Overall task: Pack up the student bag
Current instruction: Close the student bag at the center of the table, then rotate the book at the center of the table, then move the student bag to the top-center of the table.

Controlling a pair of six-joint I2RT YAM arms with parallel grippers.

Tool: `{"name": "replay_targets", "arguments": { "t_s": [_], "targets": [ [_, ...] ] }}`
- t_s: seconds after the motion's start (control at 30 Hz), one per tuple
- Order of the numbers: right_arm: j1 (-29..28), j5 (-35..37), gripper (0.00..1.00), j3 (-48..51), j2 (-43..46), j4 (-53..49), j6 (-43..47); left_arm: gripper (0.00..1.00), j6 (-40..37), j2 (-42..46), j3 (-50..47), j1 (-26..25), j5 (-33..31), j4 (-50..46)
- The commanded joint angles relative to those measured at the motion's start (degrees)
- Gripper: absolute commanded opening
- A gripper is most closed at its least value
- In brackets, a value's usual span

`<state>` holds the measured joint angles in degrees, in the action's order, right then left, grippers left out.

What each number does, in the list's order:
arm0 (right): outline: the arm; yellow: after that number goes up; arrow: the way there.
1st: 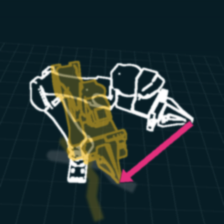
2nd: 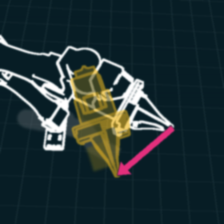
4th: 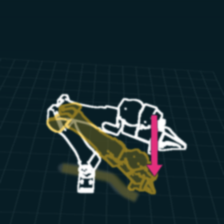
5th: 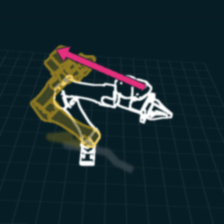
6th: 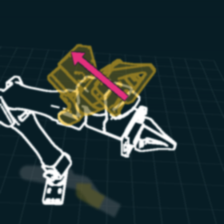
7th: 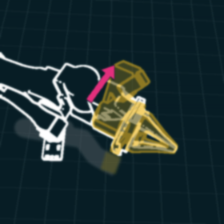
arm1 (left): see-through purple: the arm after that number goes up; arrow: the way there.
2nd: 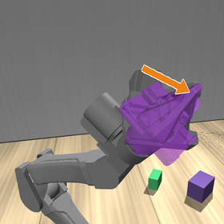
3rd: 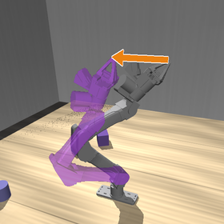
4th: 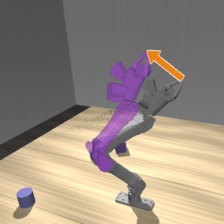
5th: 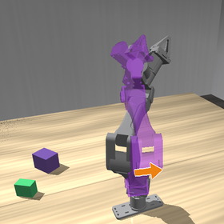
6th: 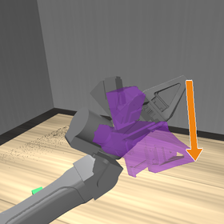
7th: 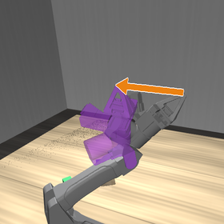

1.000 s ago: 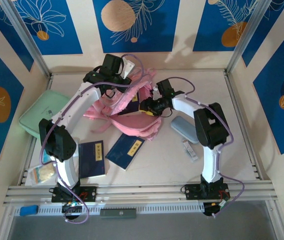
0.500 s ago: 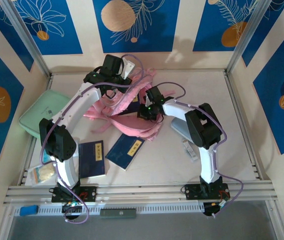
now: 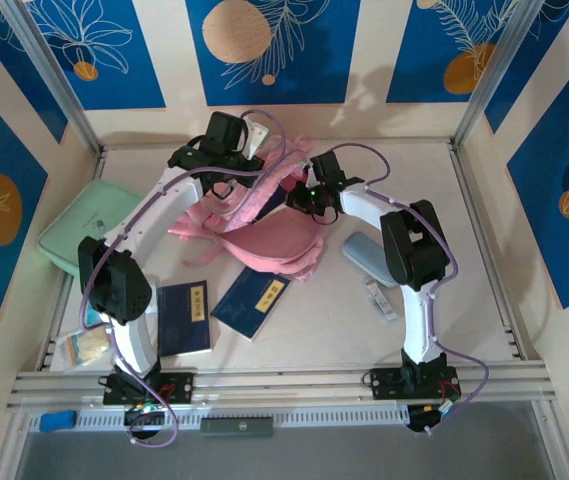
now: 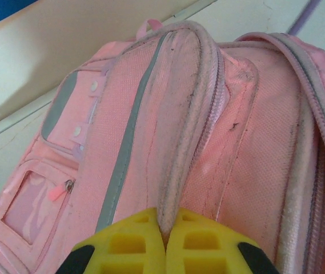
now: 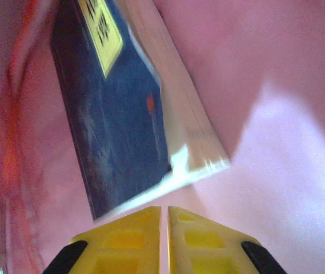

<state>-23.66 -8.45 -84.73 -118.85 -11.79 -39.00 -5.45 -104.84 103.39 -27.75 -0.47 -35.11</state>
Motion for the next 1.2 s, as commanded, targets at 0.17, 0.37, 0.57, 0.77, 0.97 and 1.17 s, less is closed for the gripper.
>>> {"name": "replay_targets", "arguments": {
  "t_s": [0.17,0.37,0.57,0.77,0.97,1.17],
  "targets": [
    [-1.57,-4.80,0.22,12.30,19.18,-11.81,1.36,0.00,8.46,4.36,-6.34,1.09,5.17,3.65],
    [-2.91,-3.35,0.29,16.10,29.02,-23.79,3.17,0.35,16.16,9.77,-18.51,0.94,13.21,7.55],
    [-8.36,0.40,0.37,21.39,36.05,-29.41,1.55,0.48,27.53,23.75,-35.27,0.85,18.56,10.12],
    [-14.62,-2.32,0.37,32.35,37.23,-19.77,-6.92,0.54,36.46,37.27,-53.40,0.63,18.09,10.54],
    [-17.17,-2.12,0.34,33.14,31.41,-11.64,-9.68,0.55,41.86,42.38,-64.22,-0.49,18.27,12.03],
    [-15.42,-0.41,0.31,27.46,23.20,-7.12,-7.82,0.61,41.08,39.90,-68.89,-0.98,13.10,13.31]
  ]
}}
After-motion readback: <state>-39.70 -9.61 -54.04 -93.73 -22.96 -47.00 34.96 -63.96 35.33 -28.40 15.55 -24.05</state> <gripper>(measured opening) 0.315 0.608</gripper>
